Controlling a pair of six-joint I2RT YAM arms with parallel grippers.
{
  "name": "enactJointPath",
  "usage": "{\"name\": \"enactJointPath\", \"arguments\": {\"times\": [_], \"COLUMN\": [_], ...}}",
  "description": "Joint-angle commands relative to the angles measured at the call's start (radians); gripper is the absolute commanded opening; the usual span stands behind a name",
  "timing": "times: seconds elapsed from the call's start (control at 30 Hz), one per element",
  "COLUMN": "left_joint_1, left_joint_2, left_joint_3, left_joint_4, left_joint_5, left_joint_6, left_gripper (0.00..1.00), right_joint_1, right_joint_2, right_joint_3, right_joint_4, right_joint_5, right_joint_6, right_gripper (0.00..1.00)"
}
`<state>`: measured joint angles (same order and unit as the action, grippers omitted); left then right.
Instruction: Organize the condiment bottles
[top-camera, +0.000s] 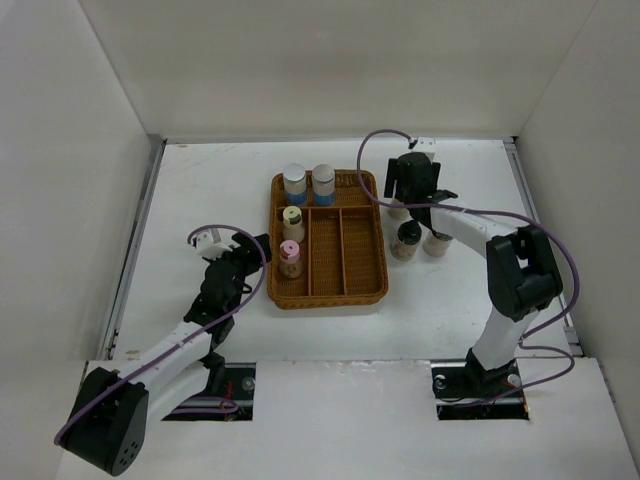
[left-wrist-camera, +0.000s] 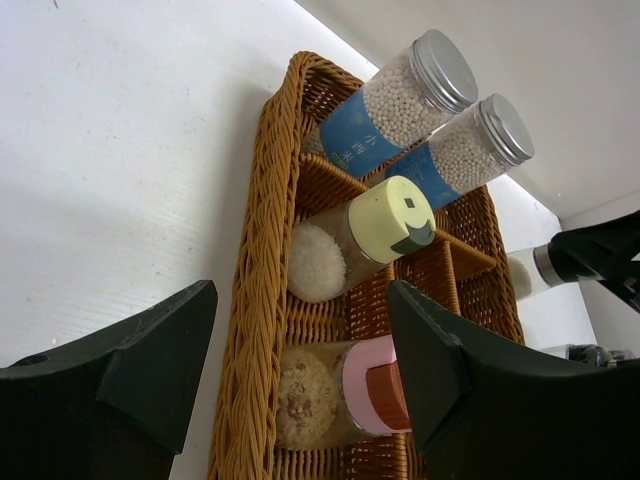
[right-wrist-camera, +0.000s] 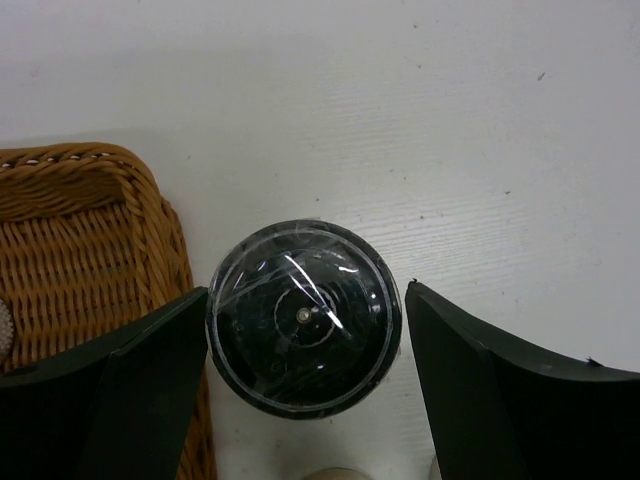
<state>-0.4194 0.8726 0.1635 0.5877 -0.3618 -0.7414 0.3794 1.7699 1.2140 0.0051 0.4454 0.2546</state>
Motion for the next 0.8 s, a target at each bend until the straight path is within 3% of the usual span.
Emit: {"name": "enactJointPath", "arguments": {"times": [0.0,0.23,0.53,0.77], "left_joint_1": [0.000,-0.005,0.008,0.011], "left_joint_2": [0.002,0.009,0.011,0.019], "left_joint_3": [0.002,0.002,-0.002,-0.001], "left_joint_4": [0.049,0.058,0.058,0.060], "left_joint_5": [0.006,0.004,0.007,0.015], "left_joint_6": [-0.010,-0.010,-0.016,-0.023], "left_gripper": [0.67,0.67,0.67,0.67], "right_joint_1": [-0.007,-0.003,0.054,0.143], "right_joint_2": [0.006,-0.050,-0.116,-0.044], "right_joint_3": [0.055,0.033,0.134,0.246], "right_joint_4": [0.024,0.125,0.180,0.187], "right_joint_5": [0.010,0.050,0.064,0.035], "right_joint_6": [0.008,-0.014,-0.075,-0.075], "right_gripper": [0.80,0.60,0.57,0.58]}}
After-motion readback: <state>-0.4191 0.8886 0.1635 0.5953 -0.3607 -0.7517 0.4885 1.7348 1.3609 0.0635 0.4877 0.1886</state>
